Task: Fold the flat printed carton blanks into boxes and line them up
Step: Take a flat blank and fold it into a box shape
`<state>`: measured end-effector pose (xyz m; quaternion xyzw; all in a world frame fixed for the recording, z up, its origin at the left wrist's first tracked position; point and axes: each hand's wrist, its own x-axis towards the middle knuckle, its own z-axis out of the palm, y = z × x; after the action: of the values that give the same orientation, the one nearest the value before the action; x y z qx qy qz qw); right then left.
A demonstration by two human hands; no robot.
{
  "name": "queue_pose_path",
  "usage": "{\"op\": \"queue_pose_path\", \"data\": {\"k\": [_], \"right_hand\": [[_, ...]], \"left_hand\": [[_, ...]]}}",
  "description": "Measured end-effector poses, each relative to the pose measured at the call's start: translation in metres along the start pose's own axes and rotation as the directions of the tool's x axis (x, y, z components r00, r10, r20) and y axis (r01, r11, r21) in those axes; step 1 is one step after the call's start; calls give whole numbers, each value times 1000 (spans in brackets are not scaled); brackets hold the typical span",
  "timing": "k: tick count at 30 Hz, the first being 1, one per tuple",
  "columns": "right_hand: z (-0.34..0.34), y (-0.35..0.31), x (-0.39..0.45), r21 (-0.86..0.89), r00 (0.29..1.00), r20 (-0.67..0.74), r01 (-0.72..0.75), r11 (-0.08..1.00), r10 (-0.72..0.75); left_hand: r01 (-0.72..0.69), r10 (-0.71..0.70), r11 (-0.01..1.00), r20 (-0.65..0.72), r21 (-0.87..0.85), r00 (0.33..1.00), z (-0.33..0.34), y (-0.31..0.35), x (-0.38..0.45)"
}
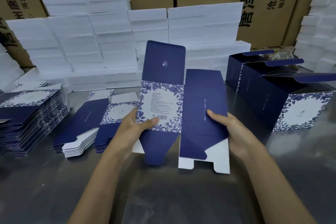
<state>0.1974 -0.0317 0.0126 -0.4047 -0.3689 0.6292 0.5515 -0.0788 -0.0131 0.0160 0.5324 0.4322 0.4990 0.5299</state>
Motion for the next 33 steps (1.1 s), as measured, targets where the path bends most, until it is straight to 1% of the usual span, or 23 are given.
{"op": "queue_pose_path", "data": {"k": [3,4,7,9,12,16,18,20,23,24,26,28,30,31,33], "right_hand": [[-5,-2,1,-60,998,-63,15,998,-19],[-6,-2,1,-80,998,-63,11,997,-16],[-1,-2,-2,-136,999,5,-39,990,40],[3,0,-3,-163,996,38,-68,984,75],[4,-1,-2,-113,998,10,-64,991,66],[2,-4,-1,-98,999,-30,-26,995,24],[1,-5,-2,-101,999,-29,-37,994,34],[0,-6,-4,-69,996,-19,-86,994,85],[-6,-7,-7,41,982,50,-185,982,183],[-7,-7,-8,41,980,74,-188,981,185],[-9,-8,-8,37,983,71,-174,984,171],[-9,-8,-8,99,984,67,-172,980,166],[-7,-9,-6,163,989,77,-141,976,130],[-6,-9,-5,175,991,93,-109,979,93],[-1,-8,-3,132,992,126,-42,990,25]], "left_hand": [[66,-64,996,46,-58,997,6,-2,-1],[62,-61,996,25,-60,998,8,-2,-1],[8,-11,1000,-148,-23,989,8,0,-2],[-11,14,1000,-187,17,982,7,1,-2],[-21,26,999,-166,31,986,7,2,-3],[21,-15,999,-136,43,991,12,0,-1],[6,6,997,-164,73,986,12,-1,-1],[-22,42,995,-207,98,978,14,-3,1],[-25,39,999,-343,46,939,15,-6,5],[-31,36,999,-352,21,935,15,-7,6],[-54,56,998,-329,14,943,18,-7,6],[-75,95,993,-252,87,963,21,-10,6],[-87,98,989,-85,123,992,25,-10,4],[-74,73,988,12,136,997,28,-9,2],[-52,19,980,173,190,985,33,-5,-5]]}}
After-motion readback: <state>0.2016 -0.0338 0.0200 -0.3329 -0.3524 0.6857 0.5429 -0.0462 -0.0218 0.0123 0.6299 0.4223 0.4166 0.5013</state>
